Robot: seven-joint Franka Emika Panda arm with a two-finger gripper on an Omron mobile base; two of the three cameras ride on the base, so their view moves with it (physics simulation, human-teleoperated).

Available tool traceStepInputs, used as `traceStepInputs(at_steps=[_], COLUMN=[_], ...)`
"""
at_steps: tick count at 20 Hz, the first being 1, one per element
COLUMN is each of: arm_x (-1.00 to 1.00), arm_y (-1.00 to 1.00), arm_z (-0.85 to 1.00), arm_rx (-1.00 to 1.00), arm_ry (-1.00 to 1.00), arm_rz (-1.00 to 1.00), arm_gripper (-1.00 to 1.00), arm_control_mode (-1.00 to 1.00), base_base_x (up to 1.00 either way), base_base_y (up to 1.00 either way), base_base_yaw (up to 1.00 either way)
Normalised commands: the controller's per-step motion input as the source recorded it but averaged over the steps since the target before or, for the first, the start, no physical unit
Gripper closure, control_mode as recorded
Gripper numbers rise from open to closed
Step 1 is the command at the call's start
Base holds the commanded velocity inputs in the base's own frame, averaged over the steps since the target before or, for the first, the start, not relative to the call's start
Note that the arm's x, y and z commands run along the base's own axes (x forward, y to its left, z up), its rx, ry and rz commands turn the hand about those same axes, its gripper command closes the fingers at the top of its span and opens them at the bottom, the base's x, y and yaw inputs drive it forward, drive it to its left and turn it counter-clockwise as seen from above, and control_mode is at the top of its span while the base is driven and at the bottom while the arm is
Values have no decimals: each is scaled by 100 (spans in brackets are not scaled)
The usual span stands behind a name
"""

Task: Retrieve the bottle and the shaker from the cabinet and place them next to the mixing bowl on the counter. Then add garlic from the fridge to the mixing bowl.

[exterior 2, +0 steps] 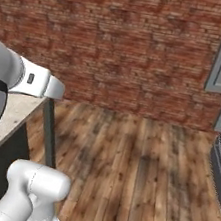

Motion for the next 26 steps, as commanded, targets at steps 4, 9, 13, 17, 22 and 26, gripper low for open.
traceStepInputs(at_steps=[4,9,13,17,22,26], arm_x=[0,0,0,0,0,0], arm_y=[0,0,0,0,0,0], arm_z=[0,0,0,0,0,0], arm_rx=[0,0,0,0,0,0], arm_ry=[0,0,0,0,0,0], arm_rz=[0,0,0,0,0,0], arm_gripper=[-100,-100,-100,-100,-100,-100], arm_control_mode=[100,100,100,100,100,100], base_base_x=[100,100,87,100,95,87], base_base_y=[-6,-64,-93,-86,-36,16], base_base_yaw=[45,26,-2,-31,-53,-52])
